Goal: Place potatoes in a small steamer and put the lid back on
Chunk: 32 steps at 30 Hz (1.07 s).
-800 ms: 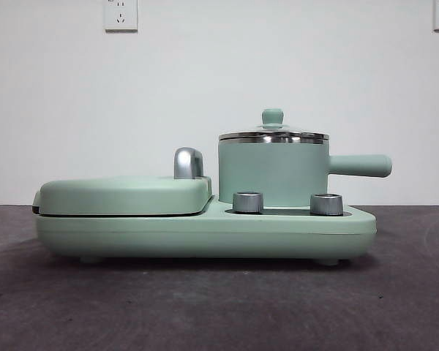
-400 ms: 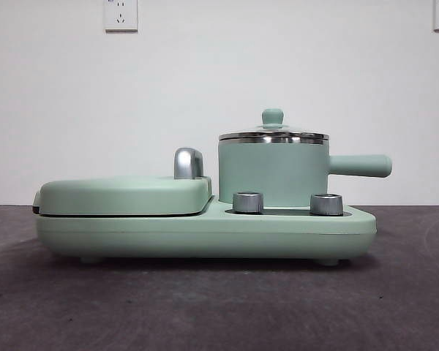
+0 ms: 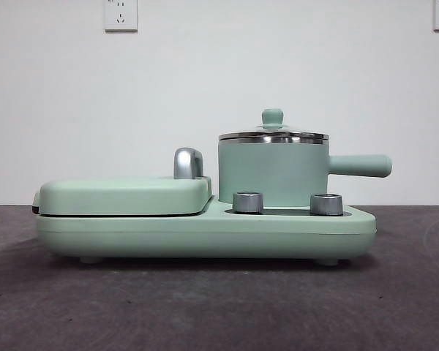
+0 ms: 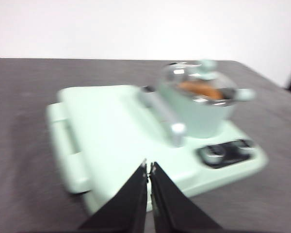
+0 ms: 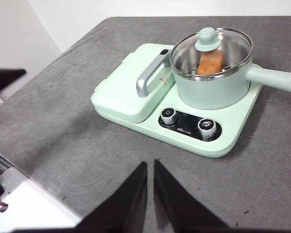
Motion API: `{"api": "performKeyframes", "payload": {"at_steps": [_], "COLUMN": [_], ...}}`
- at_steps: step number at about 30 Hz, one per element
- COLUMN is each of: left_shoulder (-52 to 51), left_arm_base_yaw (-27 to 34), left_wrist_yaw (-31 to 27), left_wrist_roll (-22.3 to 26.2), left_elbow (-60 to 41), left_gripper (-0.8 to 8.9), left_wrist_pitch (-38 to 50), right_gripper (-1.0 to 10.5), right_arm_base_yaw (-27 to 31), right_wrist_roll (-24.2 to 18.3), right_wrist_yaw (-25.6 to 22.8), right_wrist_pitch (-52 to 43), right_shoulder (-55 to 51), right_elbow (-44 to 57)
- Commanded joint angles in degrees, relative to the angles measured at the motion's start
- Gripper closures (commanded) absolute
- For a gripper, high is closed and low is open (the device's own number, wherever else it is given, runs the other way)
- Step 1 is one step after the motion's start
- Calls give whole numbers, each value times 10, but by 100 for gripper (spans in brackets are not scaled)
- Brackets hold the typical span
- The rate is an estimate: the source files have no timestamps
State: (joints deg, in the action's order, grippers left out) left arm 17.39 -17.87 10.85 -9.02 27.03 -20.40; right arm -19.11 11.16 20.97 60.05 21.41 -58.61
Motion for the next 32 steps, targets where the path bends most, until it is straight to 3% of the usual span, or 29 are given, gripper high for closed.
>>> {"api": "performKeyframes", "payload": {"at_steps": [1,6,8,19,32], "left_shoulder": [-49,-120,-142,-172,-172], "left_arm_base_yaw": [28,58,65,78,77], "left_wrist_yaw": [-21,-123,-141,-143,-143], "left_wrist_roll": [26,-54,-60,69,70], "left_elbow": [-80,-195,-221,-263,-263], "left_gripper": [802,803,802,803,802], "left_wrist_pitch": [40,83,87,96,101], "right_gripper": [927,927,927,927,927], "right_arm_base_yaw": [-3,-2,-3,-3,-3], "right_wrist_roll": [0,0,0,0,0], "right_wrist_yaw": [0,0,0,0,0], "right_wrist_pitch": [-5,-5,-5,-5,-5], "right_shoulder": [2,2,2,2,2], "right_elbow": [-3,-3,-3,-3,-3]}}
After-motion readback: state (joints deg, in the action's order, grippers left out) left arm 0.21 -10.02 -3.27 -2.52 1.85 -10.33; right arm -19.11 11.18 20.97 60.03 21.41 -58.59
